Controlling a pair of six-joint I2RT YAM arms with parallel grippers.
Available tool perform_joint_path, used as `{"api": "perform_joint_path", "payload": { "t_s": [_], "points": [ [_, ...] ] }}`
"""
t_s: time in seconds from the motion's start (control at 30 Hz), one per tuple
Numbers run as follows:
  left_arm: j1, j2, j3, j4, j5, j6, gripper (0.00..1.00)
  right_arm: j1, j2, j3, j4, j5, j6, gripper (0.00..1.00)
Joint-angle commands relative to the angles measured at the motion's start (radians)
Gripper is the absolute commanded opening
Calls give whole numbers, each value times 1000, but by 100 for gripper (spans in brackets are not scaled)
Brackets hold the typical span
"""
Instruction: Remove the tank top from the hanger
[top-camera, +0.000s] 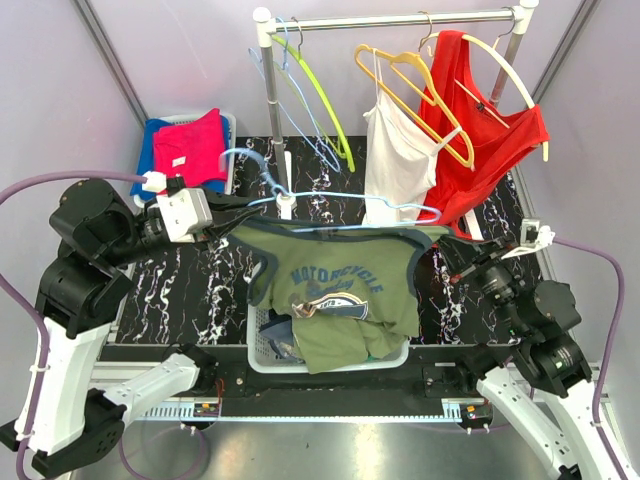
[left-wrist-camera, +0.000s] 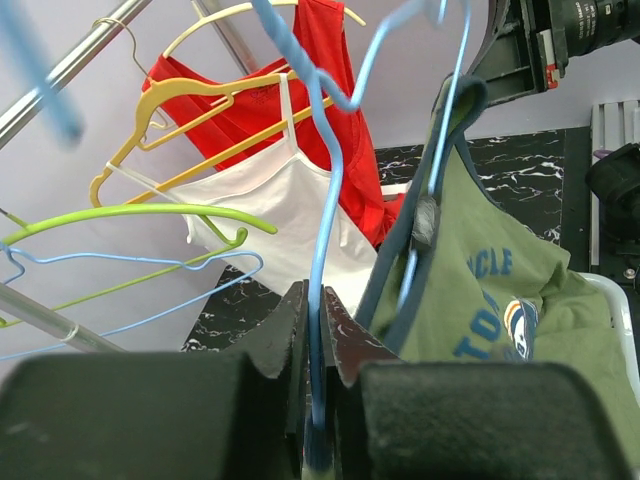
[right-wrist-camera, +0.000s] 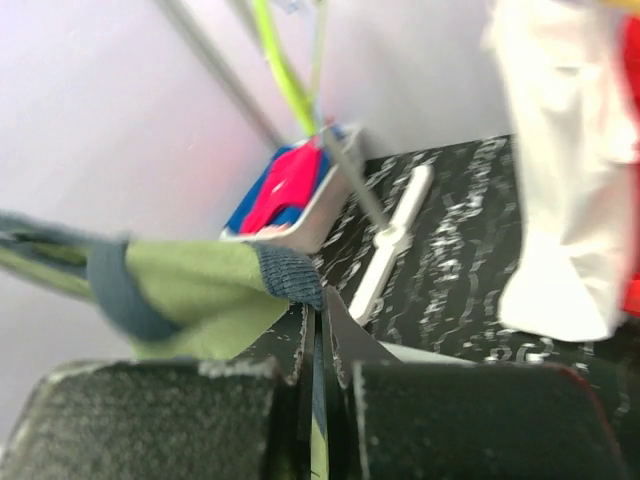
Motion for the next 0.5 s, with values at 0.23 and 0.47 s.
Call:
{"api": "perform_joint_path", "payload": {
  "t_s": [0.23,0.47],
  "points": [
    [7,-10,13,68,25,-5,9,-2,135,54,-43,-117,-87,0],
    [7,-4,22,68,26,-5,9,-1,276,150,16,-460,-120,1]
  ]
}}
